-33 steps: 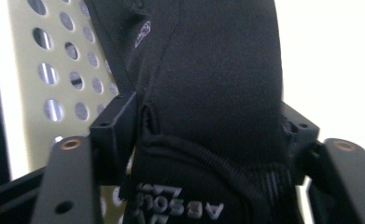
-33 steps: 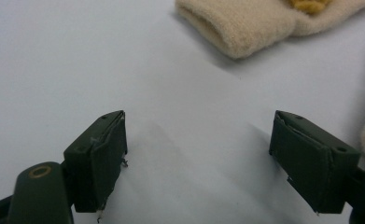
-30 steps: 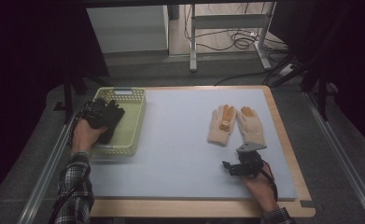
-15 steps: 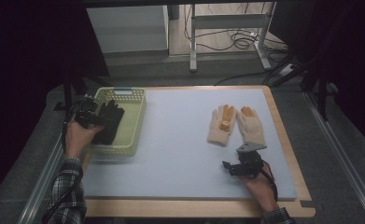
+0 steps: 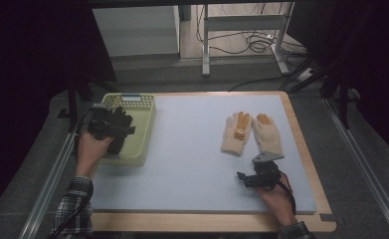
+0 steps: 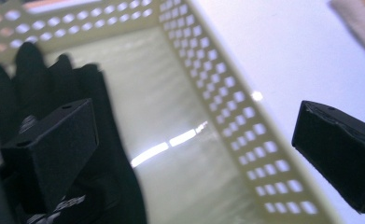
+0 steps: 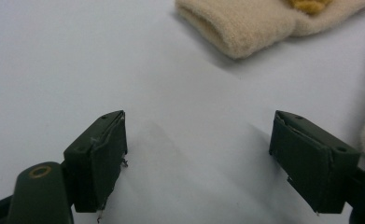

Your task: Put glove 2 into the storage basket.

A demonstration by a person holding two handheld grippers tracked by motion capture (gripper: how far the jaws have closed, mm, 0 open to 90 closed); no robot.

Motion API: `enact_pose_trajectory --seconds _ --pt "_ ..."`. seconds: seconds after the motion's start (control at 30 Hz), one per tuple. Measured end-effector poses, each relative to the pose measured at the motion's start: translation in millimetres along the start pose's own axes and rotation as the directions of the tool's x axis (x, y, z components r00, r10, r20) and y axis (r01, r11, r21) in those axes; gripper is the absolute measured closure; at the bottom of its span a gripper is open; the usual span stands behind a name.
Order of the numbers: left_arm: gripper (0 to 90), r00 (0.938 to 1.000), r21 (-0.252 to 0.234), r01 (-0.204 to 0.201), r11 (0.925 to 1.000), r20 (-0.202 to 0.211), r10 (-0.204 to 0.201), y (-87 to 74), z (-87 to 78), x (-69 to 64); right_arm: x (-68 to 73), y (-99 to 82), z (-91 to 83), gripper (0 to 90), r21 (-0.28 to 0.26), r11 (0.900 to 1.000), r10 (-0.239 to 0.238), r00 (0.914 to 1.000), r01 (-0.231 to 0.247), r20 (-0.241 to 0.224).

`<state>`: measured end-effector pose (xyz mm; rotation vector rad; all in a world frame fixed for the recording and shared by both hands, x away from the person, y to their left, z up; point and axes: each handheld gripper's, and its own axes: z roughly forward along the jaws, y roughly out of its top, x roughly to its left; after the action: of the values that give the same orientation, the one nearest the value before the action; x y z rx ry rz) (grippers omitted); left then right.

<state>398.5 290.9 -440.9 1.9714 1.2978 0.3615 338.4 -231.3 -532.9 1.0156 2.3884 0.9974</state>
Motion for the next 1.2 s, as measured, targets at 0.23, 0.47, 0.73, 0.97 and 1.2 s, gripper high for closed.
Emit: enact_pose_trajectory --seconds 0.23,0.47,0.73,0.97,1.2 --pt "0.0 0.9952 -0.029 -0.093 0.9952 0.028 0.094 1.9 4.5 -30.3 0.1 0.0 0.0 18.7 0.0 1.0 0.001 1.0 -0.001 0.0" --pt "0.3 0.9828 -0.041 -0.173 0.984 0.058 0.175 2.4 9.0 -63.0 0.0 0.0 0.0 18.6 0.0 1.0 0.0 1.0 0.0 0.0" --pt "0.4 0.9594 -0.067 -0.255 0.9646 0.107 0.261 -4.9 14.9 -99.8 0.2 0.0 -0.1 18.6 0.001 1.0 0.002 1.0 -0.002 0.001" --pt "0.7 0.9418 -0.091 -0.285 0.9541 0.158 0.297 -20.2 27.1 -125.2 0.2 0.0 -0.2 18.7 0.002 1.0 0.002 1.0 -0.002 -0.001" --pt "1.0 0.9192 -0.094 -0.335 0.9376 0.186 0.347 -41.7 43.9 -150.6 0.3 0.0 -0.1 18.6 0.002 1.0 0.003 1.0 -0.003 0.0"
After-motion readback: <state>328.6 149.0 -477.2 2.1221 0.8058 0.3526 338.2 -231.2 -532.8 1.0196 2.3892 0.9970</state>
